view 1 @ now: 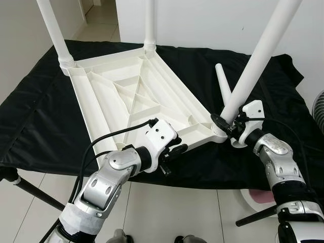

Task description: Building children table

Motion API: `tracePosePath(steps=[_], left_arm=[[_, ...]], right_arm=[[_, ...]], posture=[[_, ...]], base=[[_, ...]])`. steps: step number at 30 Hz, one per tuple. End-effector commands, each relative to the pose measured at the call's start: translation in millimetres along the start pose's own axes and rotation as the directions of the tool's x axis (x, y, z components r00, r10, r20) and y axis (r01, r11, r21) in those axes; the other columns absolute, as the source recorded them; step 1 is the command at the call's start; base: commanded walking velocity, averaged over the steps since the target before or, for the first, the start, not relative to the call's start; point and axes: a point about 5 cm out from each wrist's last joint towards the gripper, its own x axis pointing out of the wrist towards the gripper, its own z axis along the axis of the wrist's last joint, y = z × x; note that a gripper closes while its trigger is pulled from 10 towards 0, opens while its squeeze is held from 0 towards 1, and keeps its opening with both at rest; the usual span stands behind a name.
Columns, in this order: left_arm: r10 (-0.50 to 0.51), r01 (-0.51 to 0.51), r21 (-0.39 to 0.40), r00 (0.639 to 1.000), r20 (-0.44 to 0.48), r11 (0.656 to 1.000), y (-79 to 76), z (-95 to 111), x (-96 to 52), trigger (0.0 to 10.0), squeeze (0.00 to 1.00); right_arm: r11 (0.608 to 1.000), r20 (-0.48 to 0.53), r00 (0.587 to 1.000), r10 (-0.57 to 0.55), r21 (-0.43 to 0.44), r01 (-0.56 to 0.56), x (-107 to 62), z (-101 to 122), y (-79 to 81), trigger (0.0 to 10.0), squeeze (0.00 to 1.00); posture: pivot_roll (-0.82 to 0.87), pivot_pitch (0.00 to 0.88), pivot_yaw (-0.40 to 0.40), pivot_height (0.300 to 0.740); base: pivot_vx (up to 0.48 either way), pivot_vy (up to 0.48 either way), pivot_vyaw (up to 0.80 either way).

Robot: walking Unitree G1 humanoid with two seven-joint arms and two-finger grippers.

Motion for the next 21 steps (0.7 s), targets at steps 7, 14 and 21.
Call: tracePosePath(steps=[7, 14, 21], left_arm=[[0.003, -0.004, 0.011, 1.0, 0.001, 1.0, -0.4, 2, 2.0, 10.0, 0.0], [-0.007, 0.007, 0.018, 1.0, 0.008, 1.0, -0.7, 4, 3.0, 10.0, 0.0], [-0.015, 0.015, 0.022, 1.0, 0.021, 1.0, -1.2, 7, 7.3, 10.0, 0.0]], right_arm=[[0.989, -0.074, 0.993, -0.097, 0.102, 0.104, 2.0, -18, 6.2, 10.0, 0.0], [0.969, -0.076, 0.979, -0.189, 0.146, 0.198, 10.8, -19, 24.6, 10.0, 0.0], [0.936, -0.094, 0.953, -0.287, 0.185, 0.3, 17.6, -16, 36.9, 10.0, 0.0]], posture=[[-0.11, 0.095, 0.021, 0.74], [-0.11, 0.094, 0.021, 0.74], [-0.11, 0.094, 0.019, 0.74]], base=[[0.0, 0.0, 0.0], [0.0, 0.0, 0.0], [0.0, 0.0, 0.0]])
